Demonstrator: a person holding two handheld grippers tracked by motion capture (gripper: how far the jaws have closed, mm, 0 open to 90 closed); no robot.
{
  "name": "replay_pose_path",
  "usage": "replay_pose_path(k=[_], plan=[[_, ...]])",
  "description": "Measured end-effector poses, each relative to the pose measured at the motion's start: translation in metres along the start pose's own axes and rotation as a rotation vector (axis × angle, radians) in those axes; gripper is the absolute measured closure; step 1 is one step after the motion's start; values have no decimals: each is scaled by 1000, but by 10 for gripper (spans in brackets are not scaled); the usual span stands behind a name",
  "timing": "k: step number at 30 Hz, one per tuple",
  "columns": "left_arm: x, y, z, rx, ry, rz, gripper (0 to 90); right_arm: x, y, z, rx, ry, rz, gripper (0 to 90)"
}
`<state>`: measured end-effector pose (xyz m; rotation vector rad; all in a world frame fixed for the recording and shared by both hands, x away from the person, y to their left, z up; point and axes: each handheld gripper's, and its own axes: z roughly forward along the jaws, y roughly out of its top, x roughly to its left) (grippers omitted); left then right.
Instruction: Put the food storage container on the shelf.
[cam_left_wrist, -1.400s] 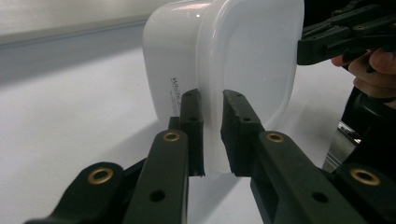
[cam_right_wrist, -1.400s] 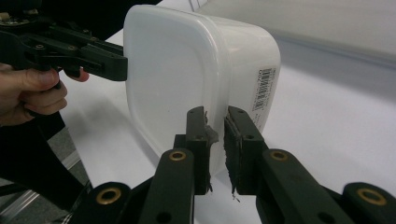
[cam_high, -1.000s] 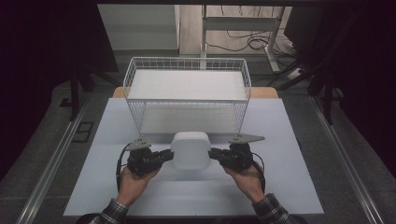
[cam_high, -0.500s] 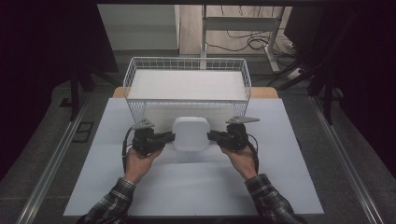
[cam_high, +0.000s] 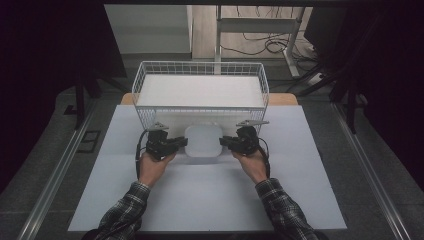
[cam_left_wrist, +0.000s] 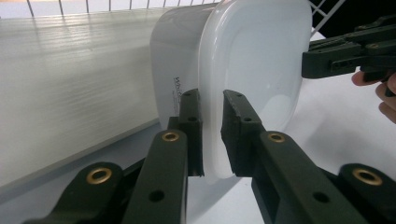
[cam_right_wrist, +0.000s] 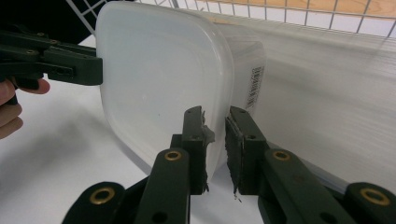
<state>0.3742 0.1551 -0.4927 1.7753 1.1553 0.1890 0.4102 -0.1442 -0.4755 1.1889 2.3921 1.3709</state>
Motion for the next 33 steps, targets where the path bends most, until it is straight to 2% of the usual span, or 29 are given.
replay_pose_path(k=[2, 3, 5, 7, 10, 15, 16, 21, 23, 25, 27, 30, 33], plan=[[3, -1, 4, -11, -2, -22, 782, -1, 1, 2, 4, -12, -6, 773], [6, -1, 5, -18, -10, -38, 779, -3, 2, 3, -11, 1, 1, 769], [9, -1, 6, -33, -31, -54, 779, -3, 3, 4, -17, -3, 0, 761], [10, 0, 7, -41, -27, -44, 769, -2, 4, 5, -26, -17, -23, 741], [10, 3, 8, -60, 1, -13, 743, -2, 6, 9, -38, -40, -45, 703], [10, 9, 12, -69, 42, 16, 715, -6, 9, 14, -40, -44, -12, 648], [11, 9, 14, -70, 47, 19, 700, -7, 10, 15, -60, -58, -16, 659], [12, 16, 20, -109, 110, 36, 659, -5, 18, 20, -71, -124, -52, 660], [12, 17, 23, -126, 129, 35, 636, -6, 21, 23, -75, -139, -54, 664], [12, 19, 24, -123, 146, 52, 608, -6, 24, 24, -74, -150, -60, 683], [10, 20, 20, -129, 135, 67, 535, -6, 26, 22, -74, -157, -72, 699], [9, 18, 13, -129, 112, 80, 461, -6, 26, 17, -72, -140, -70, 729], [6, 11, 6, -107, 62, 84, 363, -4, 23, 9, -74, -114, -61, 775]])
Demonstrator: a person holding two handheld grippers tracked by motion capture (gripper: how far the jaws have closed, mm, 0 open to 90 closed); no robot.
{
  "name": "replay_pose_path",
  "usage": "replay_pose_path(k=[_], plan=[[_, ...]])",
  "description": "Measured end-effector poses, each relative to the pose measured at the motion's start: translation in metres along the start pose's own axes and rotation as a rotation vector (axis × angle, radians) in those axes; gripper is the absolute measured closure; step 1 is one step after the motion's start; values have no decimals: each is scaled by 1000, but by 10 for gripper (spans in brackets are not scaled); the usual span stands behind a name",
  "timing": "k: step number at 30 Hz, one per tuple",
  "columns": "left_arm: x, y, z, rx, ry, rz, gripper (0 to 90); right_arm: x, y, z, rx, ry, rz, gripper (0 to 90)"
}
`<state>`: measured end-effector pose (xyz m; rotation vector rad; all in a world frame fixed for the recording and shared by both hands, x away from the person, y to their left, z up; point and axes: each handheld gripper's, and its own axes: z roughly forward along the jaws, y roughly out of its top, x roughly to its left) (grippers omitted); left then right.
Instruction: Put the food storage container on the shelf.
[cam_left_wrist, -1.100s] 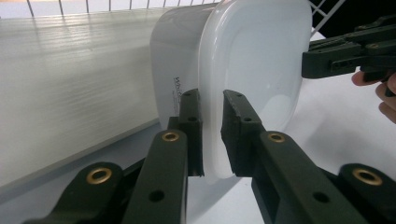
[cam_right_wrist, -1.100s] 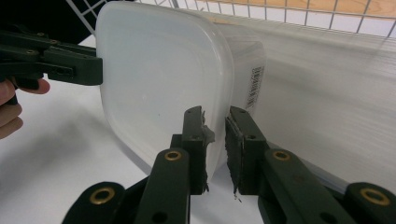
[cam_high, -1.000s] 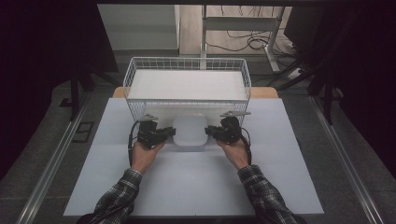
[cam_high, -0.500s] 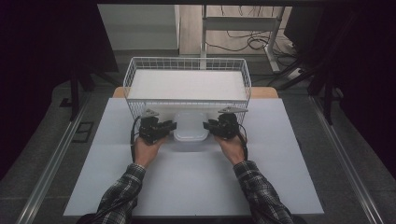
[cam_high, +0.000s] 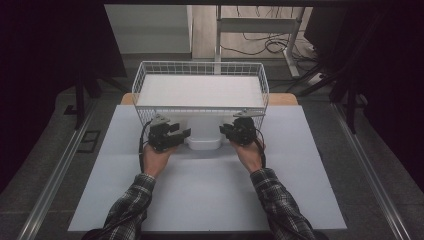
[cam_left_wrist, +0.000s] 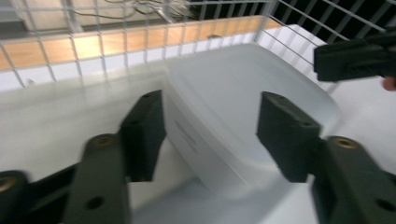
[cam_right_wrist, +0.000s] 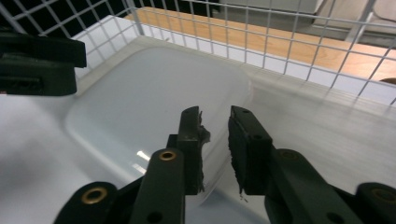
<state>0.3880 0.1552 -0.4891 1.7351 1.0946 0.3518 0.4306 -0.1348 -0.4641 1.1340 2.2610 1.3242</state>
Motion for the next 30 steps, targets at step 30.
replay_pose_path(k=[30], plan=[[-32, -80, -84, 47, -35, 135, 133, 48, -33, 5, 64, 178, -163, 891]])
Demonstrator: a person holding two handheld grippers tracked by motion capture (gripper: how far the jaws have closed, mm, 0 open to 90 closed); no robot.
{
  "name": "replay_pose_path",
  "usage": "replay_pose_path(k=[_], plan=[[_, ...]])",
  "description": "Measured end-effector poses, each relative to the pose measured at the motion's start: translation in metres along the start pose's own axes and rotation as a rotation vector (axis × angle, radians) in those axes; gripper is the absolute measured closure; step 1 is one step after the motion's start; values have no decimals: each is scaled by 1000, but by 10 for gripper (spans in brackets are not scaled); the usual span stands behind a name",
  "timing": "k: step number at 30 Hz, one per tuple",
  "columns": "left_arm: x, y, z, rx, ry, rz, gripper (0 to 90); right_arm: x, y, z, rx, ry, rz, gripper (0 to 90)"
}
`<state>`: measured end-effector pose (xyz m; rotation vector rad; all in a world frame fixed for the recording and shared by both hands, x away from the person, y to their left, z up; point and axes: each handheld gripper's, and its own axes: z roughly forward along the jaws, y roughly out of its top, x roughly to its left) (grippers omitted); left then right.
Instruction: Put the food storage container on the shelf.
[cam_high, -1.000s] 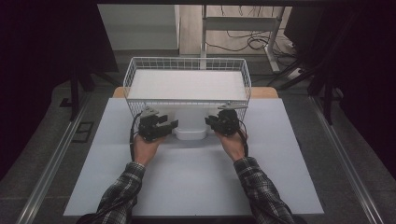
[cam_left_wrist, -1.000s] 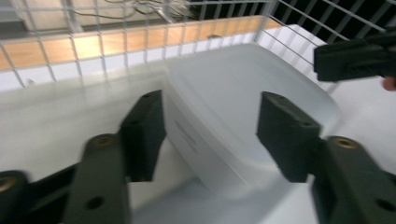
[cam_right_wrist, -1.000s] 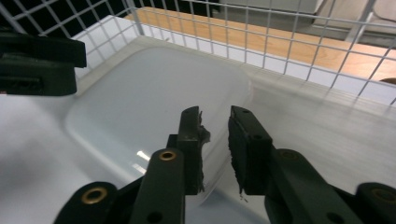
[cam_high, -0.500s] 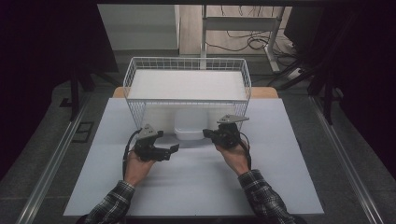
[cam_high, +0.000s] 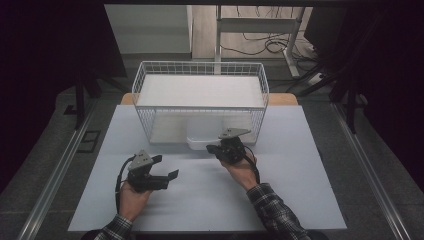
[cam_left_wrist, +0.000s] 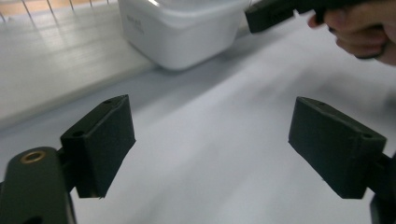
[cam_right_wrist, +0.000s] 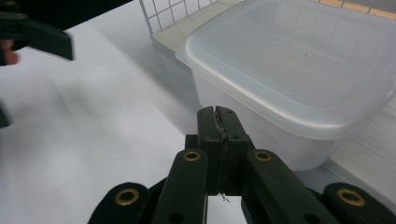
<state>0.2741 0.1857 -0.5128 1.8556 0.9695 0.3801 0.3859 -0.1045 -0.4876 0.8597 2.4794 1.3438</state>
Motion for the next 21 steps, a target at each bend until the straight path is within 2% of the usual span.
replay_pose_path(k=[4, 8, 10, 14, 21], plan=[[-5, -10, -7, 30, 19, 24, 84, -3, 2, 8, 6, -12, 8, 892], [-8, -18, -13, 30, 16, 20, 61, -7, 3, 16, 5, -8, 32, 892], [-8, -19, -16, 20, 19, 25, 59, -6, 4, 20, 12, -25, 18, 892], [-8, -20, -19, -7, 20, 8, 58, -7, 7, 29, 32, -42, 7, 892], [-4, -23, -16, 4, 13, -5, 46, -14, 13, 41, 37, -64, 11, 892]])
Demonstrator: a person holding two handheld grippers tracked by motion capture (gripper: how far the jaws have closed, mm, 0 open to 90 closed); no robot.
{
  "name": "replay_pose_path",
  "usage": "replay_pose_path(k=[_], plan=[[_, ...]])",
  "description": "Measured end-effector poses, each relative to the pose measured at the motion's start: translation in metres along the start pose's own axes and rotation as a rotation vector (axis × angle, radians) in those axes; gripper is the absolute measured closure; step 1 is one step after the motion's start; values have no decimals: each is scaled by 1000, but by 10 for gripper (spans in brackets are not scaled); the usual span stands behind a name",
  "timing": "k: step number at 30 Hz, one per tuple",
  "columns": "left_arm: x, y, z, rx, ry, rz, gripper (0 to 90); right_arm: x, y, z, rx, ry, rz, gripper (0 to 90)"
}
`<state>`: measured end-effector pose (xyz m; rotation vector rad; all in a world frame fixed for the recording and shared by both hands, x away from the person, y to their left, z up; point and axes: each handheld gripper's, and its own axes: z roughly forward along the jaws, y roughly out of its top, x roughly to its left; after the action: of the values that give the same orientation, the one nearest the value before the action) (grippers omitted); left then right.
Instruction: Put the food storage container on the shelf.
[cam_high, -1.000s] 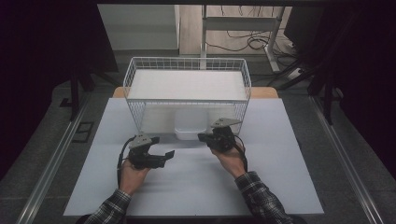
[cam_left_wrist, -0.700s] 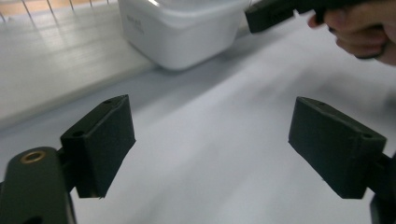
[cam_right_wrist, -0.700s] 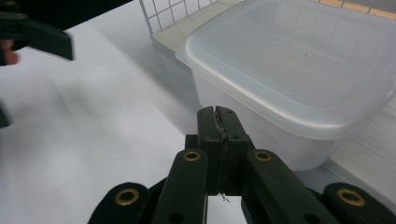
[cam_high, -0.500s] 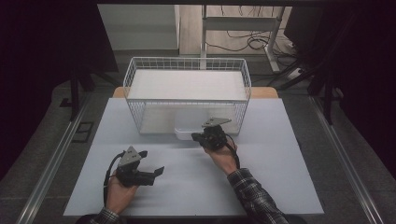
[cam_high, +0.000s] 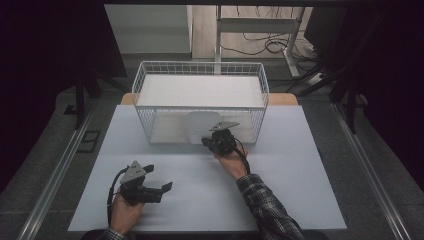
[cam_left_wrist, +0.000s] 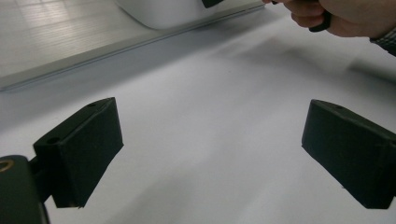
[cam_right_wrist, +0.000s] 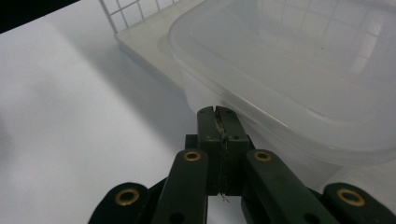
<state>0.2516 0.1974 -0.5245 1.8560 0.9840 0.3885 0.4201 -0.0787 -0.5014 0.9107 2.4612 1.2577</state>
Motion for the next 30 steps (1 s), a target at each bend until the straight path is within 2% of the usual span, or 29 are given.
replay_pose_path(k=[4, 14, 22, 26, 30], plan=[[-2, 0, 1, -1, 3, 9, 37, -4, 4, 5, 1, -16, -1, 892], [-2, 0, 3, -2, -4, 2, 25, -14, 13, 11, 11, -53, 2, 891], [-2, 0, 3, -1, -10, 1, 27, -16, 16, 15, 14, -54, 8, 887], [-1, 0, 3, 0, -3, 6, 29, -14, 15, 13, 11, -45, 12, 842], [-2, 0, 3, 4, 0, 8, 30, -10, 14, 9, 5, -33, 12, 738]])
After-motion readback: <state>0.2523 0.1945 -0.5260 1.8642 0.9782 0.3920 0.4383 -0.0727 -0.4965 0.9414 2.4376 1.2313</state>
